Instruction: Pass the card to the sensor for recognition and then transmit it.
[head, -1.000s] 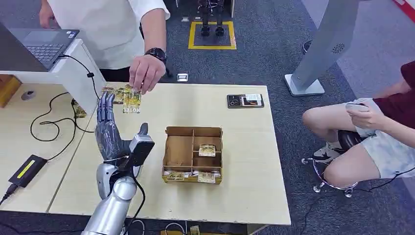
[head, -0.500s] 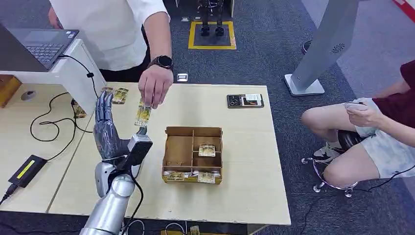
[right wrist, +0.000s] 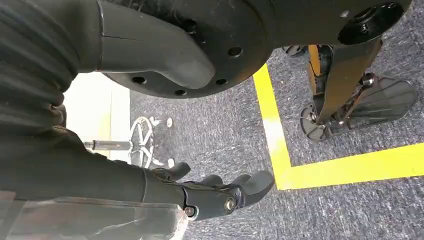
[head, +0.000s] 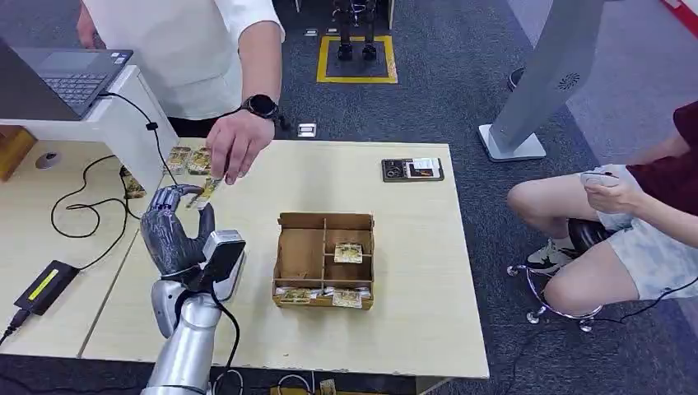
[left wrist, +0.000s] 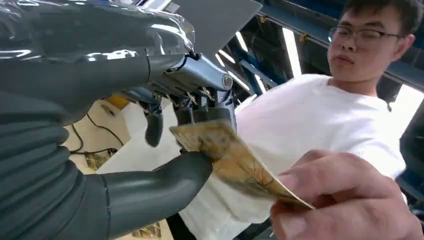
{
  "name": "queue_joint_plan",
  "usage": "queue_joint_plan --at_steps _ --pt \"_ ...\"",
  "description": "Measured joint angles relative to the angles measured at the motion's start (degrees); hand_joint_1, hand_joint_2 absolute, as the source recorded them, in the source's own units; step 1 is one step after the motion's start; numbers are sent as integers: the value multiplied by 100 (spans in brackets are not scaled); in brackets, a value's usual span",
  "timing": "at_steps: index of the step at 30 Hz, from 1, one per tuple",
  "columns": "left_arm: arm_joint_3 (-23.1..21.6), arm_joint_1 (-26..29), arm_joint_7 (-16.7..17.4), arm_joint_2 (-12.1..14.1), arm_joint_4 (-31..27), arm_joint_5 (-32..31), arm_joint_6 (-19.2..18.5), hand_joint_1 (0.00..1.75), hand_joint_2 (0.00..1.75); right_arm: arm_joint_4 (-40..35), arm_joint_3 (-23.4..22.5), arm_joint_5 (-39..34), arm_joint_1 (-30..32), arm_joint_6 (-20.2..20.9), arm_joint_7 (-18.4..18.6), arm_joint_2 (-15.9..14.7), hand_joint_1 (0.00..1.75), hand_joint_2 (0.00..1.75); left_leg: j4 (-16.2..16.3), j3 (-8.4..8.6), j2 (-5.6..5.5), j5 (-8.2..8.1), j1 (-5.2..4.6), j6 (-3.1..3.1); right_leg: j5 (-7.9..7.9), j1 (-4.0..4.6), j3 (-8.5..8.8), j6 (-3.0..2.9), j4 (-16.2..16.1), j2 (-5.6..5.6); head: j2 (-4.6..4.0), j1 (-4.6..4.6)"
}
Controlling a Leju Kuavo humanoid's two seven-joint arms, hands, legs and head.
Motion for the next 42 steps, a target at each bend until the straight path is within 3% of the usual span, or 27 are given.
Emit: queue_joint_plan --at_steps 20,26,31,38,42 --pt "284 47 -404 -127 -138 122 0 175 175 2 83 13 0 -55 15 0 0 175 0 -1 -2 2 0 -2 0 0 0 0 0 -2 0 0" --pt "379 65 -356 -127 -144 -92 0 175 175 13 138 13 0 -61 28 -2 0 175 0 0 -1 2 0 -2 0 0 0 0 0 -1 0 0" --pt "595 110 99 -116 -146 -759 0 175 175 17 164 9 0 -61 31 -4 0 175 0 -1 -1 2 0 -2 0 0 0 0 0 0 0 0" --pt "1135 175 267 -109 -92 -1262 0 175 175 28 195 7 -1 -61 39 -4 0 175 0 -1 -1 2 0 -2 0 0 -1 0 0 -1 0 0" --pt "1382 191 551 -98 -55 -1741 0 175 175 28 225 7 -2 -61 48 -4 0 175 -1 -2 -1 2 0 -2 0 0 0 0 0 -1 0 2"
